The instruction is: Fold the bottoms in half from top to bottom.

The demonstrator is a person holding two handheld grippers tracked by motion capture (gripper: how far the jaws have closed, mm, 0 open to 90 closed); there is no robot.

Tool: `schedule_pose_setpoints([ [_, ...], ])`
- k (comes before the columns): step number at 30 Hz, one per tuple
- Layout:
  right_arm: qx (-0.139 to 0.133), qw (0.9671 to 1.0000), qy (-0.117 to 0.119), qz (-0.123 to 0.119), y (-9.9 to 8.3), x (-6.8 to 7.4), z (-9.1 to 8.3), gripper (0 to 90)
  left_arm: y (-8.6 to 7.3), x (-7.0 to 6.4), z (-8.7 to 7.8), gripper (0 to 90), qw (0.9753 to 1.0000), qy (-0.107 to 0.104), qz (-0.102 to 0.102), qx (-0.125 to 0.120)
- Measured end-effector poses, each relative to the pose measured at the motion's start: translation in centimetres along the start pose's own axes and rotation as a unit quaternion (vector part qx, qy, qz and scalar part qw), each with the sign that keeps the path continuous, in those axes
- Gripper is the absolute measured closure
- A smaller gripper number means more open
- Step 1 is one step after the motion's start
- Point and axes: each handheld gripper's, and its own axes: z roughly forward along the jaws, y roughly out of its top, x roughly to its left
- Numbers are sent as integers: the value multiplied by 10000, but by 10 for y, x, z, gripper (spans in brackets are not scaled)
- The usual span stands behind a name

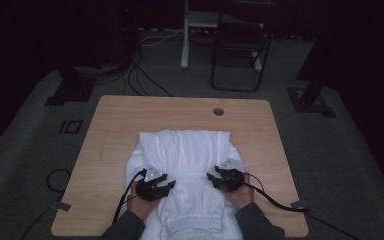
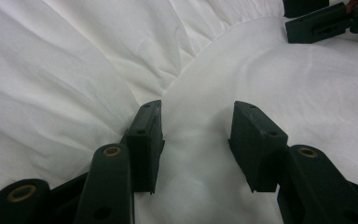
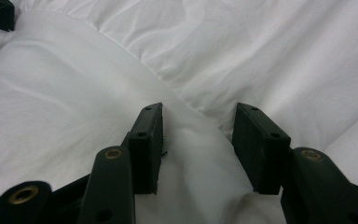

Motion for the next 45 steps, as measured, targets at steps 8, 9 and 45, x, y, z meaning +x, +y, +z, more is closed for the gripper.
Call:
schedule_pose_setpoints([
  [8, -4, 10000, 25, 23, 0, -1, 0, 524, 55, 41, -26, 470, 9962, 712, 25, -495],
  [9, -7, 10000, 31, 28, 0, -1, 0, 523, 62, 51, -27, 460, 9951, 816, -82, -559],
  [45, 134, 9996, 246, 92, 5, -7, -2, 523, 67, 159, 42, 801, 9846, 1094, -1292, 432],
])
